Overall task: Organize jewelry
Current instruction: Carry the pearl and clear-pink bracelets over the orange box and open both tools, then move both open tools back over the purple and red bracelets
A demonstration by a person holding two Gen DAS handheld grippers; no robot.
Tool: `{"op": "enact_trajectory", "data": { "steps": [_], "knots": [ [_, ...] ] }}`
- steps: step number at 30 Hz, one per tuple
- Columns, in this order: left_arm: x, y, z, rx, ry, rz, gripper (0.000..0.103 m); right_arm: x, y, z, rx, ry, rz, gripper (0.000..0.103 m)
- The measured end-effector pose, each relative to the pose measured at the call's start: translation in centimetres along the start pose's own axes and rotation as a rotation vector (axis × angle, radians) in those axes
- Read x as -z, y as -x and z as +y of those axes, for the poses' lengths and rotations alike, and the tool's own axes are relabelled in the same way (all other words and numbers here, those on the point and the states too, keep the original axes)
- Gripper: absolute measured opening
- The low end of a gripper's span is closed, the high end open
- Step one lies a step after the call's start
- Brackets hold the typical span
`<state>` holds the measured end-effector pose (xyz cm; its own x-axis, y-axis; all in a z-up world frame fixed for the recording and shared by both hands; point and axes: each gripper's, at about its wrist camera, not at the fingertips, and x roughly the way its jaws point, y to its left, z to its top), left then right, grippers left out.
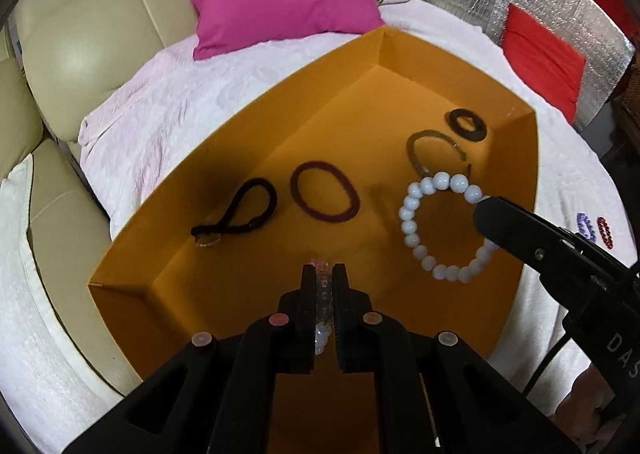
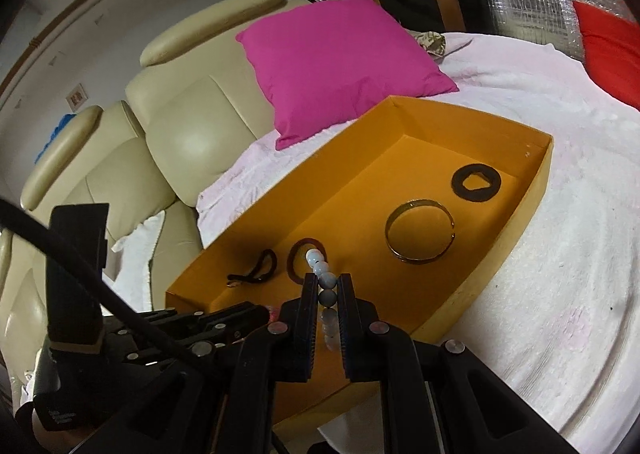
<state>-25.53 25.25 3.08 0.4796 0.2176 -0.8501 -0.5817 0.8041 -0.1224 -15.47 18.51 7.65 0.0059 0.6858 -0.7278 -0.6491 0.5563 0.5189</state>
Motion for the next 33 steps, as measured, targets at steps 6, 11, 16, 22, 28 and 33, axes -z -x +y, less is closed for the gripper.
{"op": "enact_trajectory", "data": {
  "steps": [6,11,16,22,28,33],
  "knots": [
    [0.2,-0.4,-0.1,-0.021,0.005,0.022,0.008,-0.1,-0.5,-1.1,0.049,-0.038,0.02,0.011],
    [-0.2,0.0,-0.4,-0.043,0.009,0.018,0.045,-0.3,1.0,-1.9,0.057,-0.052,-0.023,0.011],
    [-0.9,1.6,-2.1,-0.075,-0.023,-0.033,0.058,-0.7,3.7,-4.1,0.073,-0.109,-0.092,0.011],
    [-1.8,3.8,-5.3,-0.101,-0.065,-0.097,0.062,-1.0,6.8,-8.1,0.112,-0.202,-0.135,0.019],
    [-2.2,6.1,-10.5,-0.114,-0.147,-0.174,0.075,-0.1,10.5,-13.2,0.19,-0.292,-0.148,0.022],
    [-2.4,6.7,-16.2,-0.106,-0.26,-0.191,0.075,1.1,14.4,-18.1,0.274,-0.393,-0.168,0.022]
  ]
}}
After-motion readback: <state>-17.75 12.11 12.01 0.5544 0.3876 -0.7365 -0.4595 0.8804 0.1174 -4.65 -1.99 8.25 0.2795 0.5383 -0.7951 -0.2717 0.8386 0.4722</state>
